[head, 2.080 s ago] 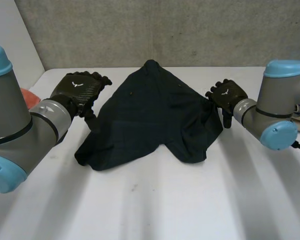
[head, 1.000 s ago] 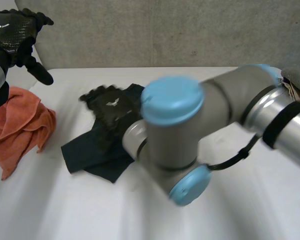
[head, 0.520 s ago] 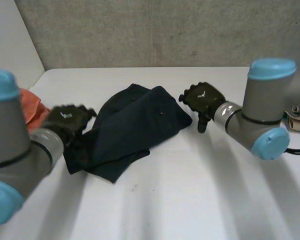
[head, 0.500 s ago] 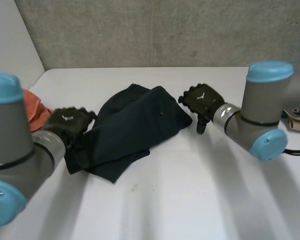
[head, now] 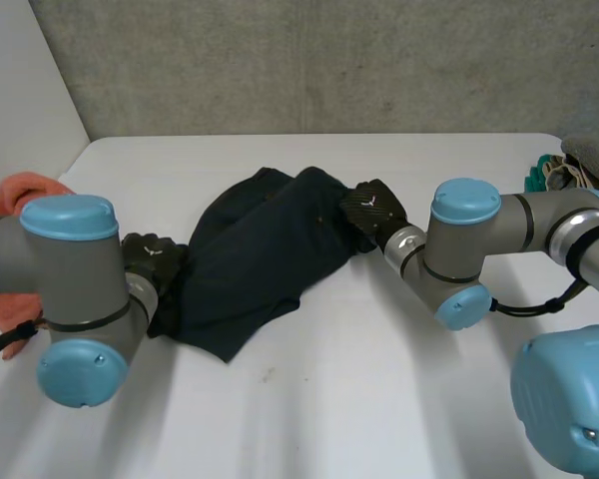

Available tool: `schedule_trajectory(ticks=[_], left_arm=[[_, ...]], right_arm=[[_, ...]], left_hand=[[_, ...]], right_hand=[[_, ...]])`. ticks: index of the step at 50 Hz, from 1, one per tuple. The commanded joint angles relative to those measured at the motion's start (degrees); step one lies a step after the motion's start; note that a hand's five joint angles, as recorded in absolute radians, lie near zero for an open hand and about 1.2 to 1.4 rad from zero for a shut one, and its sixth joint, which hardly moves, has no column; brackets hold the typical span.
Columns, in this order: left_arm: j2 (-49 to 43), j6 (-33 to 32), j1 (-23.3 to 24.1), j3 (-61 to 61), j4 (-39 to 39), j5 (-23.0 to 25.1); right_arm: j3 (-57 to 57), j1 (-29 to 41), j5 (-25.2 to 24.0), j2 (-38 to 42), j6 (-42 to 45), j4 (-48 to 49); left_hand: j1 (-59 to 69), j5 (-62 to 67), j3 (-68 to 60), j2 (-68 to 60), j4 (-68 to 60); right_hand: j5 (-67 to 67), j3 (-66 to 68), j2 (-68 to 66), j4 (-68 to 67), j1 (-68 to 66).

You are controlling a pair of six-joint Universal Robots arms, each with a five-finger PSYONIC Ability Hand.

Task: Fold the laundry.

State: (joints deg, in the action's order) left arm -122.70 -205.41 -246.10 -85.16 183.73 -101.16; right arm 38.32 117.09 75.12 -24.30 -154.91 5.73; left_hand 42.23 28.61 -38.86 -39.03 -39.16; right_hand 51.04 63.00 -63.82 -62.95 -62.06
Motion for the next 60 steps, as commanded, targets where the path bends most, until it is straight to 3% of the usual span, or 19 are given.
schedule_trajectory(ticks=[1, 6, 15, 22, 26, 29, 30, 35, 41, 47, 60], left_arm=[[0.7, -1.48, -0.26, 2.01, 1.02, -0.53], [7.63, 0.36, -0.26, 2.98, -0.39, 0.17], [28.02, 5.1, 0.18, 11.58, -7.67, 4.47], [33.05, 11.5, 0.53, 23.7, -19.26, 8.6], [32.26, 14.68, 0.7, 27.84, -22.79, 10.62], [29.81, 14.87, 0.88, 27.68, -23.59, 11.33], [27.45, 14.26, 1.05, 26.72, -23.59, 11.42], [21.46, 11.18, 0.97, 22.76, -23.33, 9.32], [19.16, 9.59, 0.79, 21.88, -21.31, 5.62], [20.57, 10.03, 1.14, 22.67, -20.87, 5.62], [23.03, 9.77, 1.94, 23.81, -20.6, 5.44]], right_arm=[[-1.85, -0.64, 1.61, -1.26, -2.41, -2.82], [2.72, -2.92, 0.91, -10.48, -6.37, -6.34], [10.55, -7.32, 0.29, -34.65, -10.24, -7.13], [9.76, -9.25, 0.21, -47.13, -15.41, -8.89], [10.28, -9.17, -0.14, -49.61, -17.79, -10.99], [11.95, -8.9, -0.76, -49.26, -18.67, -14.5], [14.05, -8.81, -0.94, -48.48, -19.11, -16.78], [24.15, -5.57, -0.59, -45.48, -20.43, -20.93], [34.35, -1.09, 0.12, -39.96, -26.83, -16.12], [34.9, 4.54, -1.46, -33.19, -36.86, -13.46], [15.07, 18.42, -3.31, -13.95, -54.96, -13.28]], left_hand=[[37.77, 41.39, -41.14, -40.97, -40.84], [37.77, 41.39, -41.14, -40.97, -40.84], [37.77, 41.39, -41.14, -40.97, -40.84], [37.77, 41.39, -41.14, -40.97, -40.84], [37.77, 41.39, -41.14, -40.97, -40.84], [37.77, 41.39, -41.14, -40.97, -40.84], [37.77, 41.39, -41.14, -40.97, -40.84], [37.77, 41.39, -41.14, -40.97, -40.84], [37.77, 41.39, -41.14, -40.97, -40.84], [37.77, 41.39, -41.14, -40.97, -40.84], [37.77, 41.39, -41.14, -40.97, -40.84]], right_hand=[[18.96, 17.0, -16.18, -17.05, -17.94], [18.96, 17.0, -16.18, -17.05, -17.94], [18.96, 17.0, -16.18, -17.05, -17.94], [18.96, 17.0, -16.18, -17.05, -17.94], [18.96, 17.0, -16.18, -17.05, -17.94], [13.77, 11.81, -10.99, -11.86, -12.76], [-11.26, -13.22, 14.04, 13.17, 12.27], [-35.37, -37.33, 38.15, 37.28, 36.38], [-42.1, -44.06, 44.88, 44.01, 43.11], [-47.84, -49.81, 50.63, 49.76, 48.86], [-47.68, -49.64, 50.46, 49.59, 48.69]])
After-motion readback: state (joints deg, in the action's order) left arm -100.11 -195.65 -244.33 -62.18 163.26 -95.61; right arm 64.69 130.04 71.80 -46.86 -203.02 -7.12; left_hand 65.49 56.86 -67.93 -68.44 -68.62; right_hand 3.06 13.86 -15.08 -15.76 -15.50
